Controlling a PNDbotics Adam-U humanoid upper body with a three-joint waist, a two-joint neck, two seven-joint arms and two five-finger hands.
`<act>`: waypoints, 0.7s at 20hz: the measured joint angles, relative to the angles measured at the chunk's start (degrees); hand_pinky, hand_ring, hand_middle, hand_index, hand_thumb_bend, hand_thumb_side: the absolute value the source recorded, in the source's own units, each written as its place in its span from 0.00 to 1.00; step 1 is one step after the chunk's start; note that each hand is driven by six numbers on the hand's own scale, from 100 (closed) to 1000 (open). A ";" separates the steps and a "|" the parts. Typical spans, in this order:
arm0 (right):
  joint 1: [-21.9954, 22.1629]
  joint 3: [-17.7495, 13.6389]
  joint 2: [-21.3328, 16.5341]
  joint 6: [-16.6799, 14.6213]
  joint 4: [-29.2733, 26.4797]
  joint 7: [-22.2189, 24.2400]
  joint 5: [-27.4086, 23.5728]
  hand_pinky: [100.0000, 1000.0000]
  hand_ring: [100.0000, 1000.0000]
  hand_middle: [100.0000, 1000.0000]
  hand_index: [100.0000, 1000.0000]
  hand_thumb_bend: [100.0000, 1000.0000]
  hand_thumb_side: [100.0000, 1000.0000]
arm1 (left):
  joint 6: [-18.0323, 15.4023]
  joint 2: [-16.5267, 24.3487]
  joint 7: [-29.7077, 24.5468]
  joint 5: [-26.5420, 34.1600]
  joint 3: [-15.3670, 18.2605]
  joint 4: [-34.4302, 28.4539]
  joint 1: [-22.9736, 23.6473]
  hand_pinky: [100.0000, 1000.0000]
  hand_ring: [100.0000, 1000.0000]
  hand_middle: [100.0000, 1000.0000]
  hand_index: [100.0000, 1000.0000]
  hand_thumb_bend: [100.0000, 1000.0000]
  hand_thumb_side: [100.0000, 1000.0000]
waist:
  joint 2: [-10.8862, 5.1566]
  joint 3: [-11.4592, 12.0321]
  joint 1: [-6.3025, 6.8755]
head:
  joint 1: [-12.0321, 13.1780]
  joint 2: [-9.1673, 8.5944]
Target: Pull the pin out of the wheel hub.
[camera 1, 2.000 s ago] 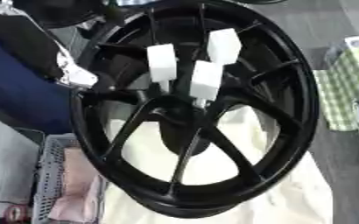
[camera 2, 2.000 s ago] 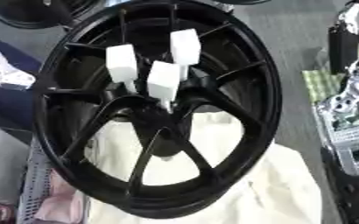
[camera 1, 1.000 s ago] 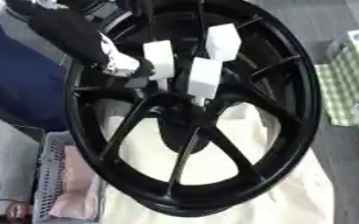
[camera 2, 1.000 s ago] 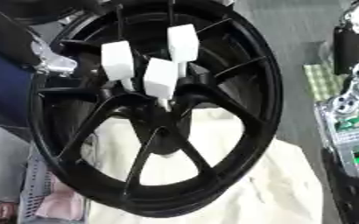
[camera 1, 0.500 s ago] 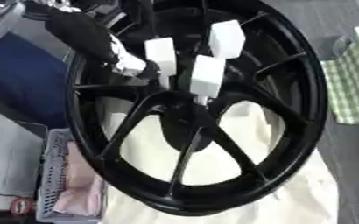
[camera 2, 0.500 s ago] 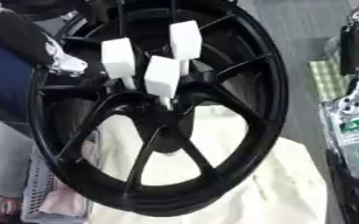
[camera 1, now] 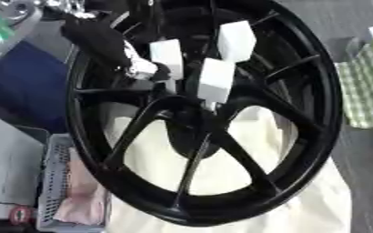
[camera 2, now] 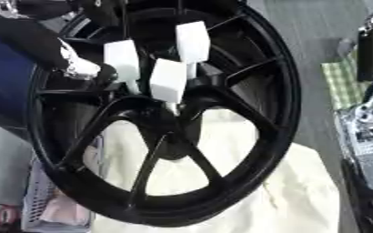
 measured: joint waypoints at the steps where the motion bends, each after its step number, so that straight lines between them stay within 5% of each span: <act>1: -0.04 0.04 0.02 -0.03 0.00 -0.03 -0.02 0.67 0.79 0.66 0.76 0.00 0.56 | -0.01 -0.20 -0.01 0.00 -0.03 0.04 0.02 0.82 0.79 0.68 0.83 0.46 0.59 | 0.06 -0.01 0.00 | 0.08 -0.01; 14: -0.06 0.12 0.34 -0.23 0.00 -0.23 -0.53 0.67 0.79 0.66 0.76 0.00 0.56 | -0.26 -0.84 -0.26 -0.51 -0.69 1.01 0.03 0.82 0.76 0.62 0.80 0.46 0.51 | 0.36 -0.29 0.11 | -1.62 -2.06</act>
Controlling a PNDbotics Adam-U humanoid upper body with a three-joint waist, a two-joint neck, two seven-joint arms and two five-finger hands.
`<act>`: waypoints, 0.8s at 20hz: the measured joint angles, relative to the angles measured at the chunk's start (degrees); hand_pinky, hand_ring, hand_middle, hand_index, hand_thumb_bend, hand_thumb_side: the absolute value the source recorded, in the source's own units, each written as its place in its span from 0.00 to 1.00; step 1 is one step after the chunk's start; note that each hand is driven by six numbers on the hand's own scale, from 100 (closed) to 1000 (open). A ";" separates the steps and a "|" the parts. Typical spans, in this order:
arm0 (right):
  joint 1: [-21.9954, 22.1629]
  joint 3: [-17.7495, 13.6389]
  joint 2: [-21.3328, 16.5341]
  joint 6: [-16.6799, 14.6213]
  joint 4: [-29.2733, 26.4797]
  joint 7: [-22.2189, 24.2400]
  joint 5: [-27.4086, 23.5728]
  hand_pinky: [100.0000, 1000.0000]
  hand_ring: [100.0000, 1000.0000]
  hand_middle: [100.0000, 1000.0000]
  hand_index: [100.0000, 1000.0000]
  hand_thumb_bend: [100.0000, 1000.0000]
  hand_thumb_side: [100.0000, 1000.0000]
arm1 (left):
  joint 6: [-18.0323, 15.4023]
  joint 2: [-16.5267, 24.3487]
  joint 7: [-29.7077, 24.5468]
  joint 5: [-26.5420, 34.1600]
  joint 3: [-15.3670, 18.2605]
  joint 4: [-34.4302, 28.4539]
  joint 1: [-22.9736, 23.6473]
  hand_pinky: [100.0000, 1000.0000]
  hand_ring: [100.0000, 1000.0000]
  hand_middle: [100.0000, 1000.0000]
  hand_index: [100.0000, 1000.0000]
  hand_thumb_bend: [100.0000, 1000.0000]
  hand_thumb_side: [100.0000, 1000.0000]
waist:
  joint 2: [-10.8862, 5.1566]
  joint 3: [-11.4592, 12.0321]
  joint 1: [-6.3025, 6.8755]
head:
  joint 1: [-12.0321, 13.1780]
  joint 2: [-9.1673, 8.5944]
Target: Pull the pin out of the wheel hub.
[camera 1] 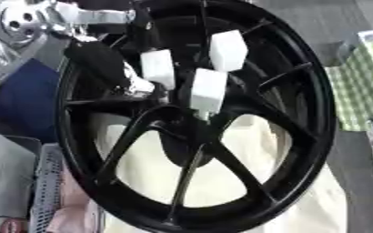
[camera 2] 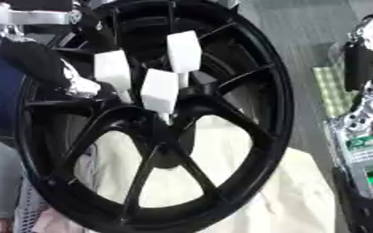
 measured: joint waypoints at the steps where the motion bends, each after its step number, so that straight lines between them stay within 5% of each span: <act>1: 0.00 0.00 0.01 -0.01 0.00 -0.01 -0.01 0.67 0.79 0.66 0.76 0.00 0.56 | -0.02 -0.01 -0.02 -0.16 -0.05 0.05 0.00 0.82 0.76 0.61 0.80 0.46 0.51 | 0.02 -0.01 0.03 | 0.00 0.00; 16: -0.15 0.00 0.10 -0.18 0.00 -0.18 -0.31 0.67 0.79 0.66 0.76 0.00 0.56 | -0.59 -1.58 -0.59 -3.18 -0.22 0.80 -0.17 0.79 0.69 0.56 0.74 0.36 0.41 | 0.39 -0.33 0.12 | 0.50 -0.80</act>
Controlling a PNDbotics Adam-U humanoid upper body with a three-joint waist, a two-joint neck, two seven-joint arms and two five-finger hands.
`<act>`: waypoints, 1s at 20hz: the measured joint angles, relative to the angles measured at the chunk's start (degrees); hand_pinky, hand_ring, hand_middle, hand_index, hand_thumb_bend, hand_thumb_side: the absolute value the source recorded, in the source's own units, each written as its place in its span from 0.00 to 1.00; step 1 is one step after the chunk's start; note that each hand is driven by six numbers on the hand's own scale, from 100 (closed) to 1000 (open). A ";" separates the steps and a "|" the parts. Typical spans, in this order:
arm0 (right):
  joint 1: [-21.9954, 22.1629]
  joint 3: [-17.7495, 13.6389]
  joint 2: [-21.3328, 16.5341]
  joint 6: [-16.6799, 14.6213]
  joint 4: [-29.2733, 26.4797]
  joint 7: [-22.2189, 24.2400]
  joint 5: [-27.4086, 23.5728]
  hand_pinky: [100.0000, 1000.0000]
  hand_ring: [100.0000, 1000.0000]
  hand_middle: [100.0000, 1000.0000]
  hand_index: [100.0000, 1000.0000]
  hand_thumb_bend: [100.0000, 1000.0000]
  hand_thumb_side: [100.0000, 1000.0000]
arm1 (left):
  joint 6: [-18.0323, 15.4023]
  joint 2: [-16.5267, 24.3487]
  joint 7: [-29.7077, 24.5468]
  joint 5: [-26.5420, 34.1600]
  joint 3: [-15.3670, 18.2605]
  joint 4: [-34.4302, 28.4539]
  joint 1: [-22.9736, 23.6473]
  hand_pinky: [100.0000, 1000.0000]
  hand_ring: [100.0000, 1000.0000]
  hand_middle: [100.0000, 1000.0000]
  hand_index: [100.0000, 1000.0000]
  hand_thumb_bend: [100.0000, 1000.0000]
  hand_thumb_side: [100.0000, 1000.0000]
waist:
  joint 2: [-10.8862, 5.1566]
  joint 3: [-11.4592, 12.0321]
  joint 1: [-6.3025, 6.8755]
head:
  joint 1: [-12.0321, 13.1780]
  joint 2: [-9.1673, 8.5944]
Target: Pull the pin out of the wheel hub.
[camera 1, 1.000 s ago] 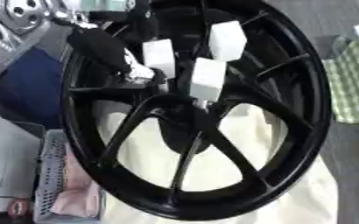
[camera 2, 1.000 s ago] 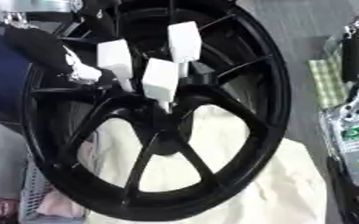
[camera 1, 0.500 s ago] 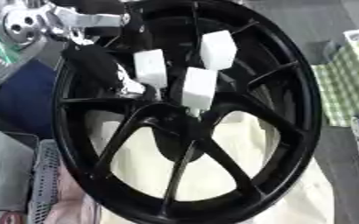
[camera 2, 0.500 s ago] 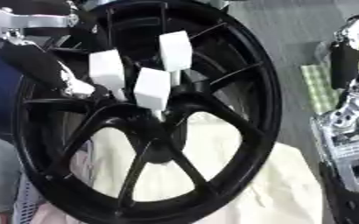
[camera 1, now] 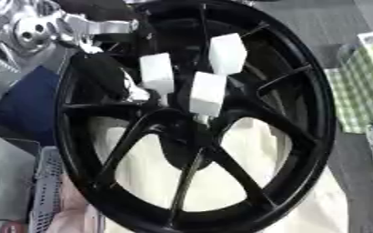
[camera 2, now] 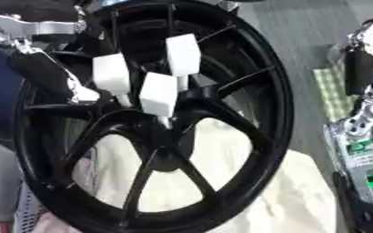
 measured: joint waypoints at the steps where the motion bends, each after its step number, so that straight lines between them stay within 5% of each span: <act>1: -0.13 0.01 0.07 -0.03 0.00 -0.03 -0.06 0.67 0.79 0.66 0.76 0.00 0.56 | 0.01 -0.27 0.01 -0.09 0.12 0.21 -0.19 0.79 0.69 0.56 0.74 0.36 0.40 | 0.06 -0.05 0.02 | 0.11 -0.16; 8: -0.37 0.03 0.35 -0.21 0.00 -0.21 -0.17 0.68 0.79 0.66 0.76 0.00 0.57 | 0.48 -1.92 0.48 -0.59 0.26 1.69 -0.71 0.77 0.63 0.50 0.68 0.31 0.36 | 0.30 -0.12 0.16 | 0.58 -0.69; 17: -0.37 0.03 0.35 -0.20 0.00 -0.20 -0.20 0.68 0.79 0.66 0.76 0.00 0.57 | 0.59 -1.93 0.59 -0.84 0.25 1.32 -0.88 0.68 0.49 0.24 0.53 0.26 0.21 | 0.39 0.12 0.28 | 0.72 -0.70; 20: -0.36 0.03 0.35 -0.19 0.00 -0.19 -0.20 0.68 0.79 0.66 0.76 0.00 0.57 | 0.50 -1.92 0.50 -0.93 0.24 0.96 -0.88 0.66 0.47 0.23 0.51 0.24 0.18 | 0.39 0.12 0.27 | 0.72 -0.69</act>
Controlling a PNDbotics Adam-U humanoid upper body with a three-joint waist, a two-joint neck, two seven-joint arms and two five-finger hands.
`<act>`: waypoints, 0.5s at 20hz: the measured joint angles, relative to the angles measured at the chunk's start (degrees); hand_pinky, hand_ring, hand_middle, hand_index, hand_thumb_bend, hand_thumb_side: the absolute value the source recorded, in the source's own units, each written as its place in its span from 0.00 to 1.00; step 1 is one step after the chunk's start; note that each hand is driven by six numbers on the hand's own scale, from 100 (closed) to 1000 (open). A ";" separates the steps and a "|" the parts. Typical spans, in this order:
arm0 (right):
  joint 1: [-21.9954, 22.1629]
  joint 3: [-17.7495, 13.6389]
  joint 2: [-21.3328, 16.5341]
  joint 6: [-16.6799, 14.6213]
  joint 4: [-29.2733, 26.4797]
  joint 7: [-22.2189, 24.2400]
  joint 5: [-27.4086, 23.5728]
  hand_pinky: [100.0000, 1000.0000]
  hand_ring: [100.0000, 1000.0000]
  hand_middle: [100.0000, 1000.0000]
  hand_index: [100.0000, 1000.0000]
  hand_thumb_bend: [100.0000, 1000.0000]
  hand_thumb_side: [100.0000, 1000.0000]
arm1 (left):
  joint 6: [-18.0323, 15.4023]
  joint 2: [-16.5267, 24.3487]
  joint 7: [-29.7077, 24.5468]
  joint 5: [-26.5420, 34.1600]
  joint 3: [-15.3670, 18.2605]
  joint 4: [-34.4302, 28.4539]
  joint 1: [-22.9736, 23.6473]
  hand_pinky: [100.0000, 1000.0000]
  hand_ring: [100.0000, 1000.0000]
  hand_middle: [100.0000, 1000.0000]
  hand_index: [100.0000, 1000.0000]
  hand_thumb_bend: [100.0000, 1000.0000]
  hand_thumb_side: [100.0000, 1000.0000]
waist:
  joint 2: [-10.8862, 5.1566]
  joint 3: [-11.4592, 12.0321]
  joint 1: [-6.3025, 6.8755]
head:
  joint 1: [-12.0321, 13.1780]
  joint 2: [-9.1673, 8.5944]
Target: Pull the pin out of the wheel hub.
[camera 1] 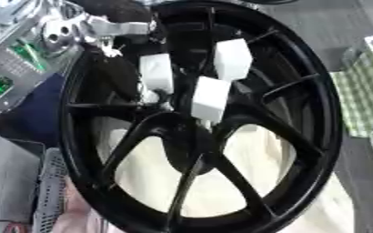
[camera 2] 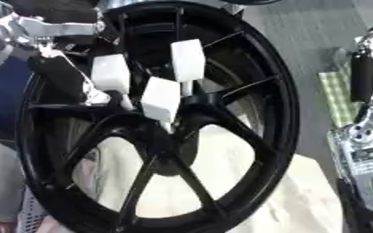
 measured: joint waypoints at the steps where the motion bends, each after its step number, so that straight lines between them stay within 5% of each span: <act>1: 0.01 0.00 0.00 0.00 0.00 0.00 0.00 0.68 0.79 0.66 0.76 0.00 0.57 | -0.01 0.00 -0.01 0.00 0.00 -0.05 0.00 0.65 0.47 0.25 0.50 0.21 0.13 | 0.00 0.00 0.00 | 0.00 0.00; 10: 0.06 0.00 0.00 0.11 0.00 0.11 0.00 0.68 0.80 0.66 0.76 0.00 0.57 | 1.13 0.79 1.13 1.39 0.25 -1.45 -0.65 0.63 0.44 0.20 0.41 0.11 0.14 | -0.05 0.08 -0.01 | 0.00 0.01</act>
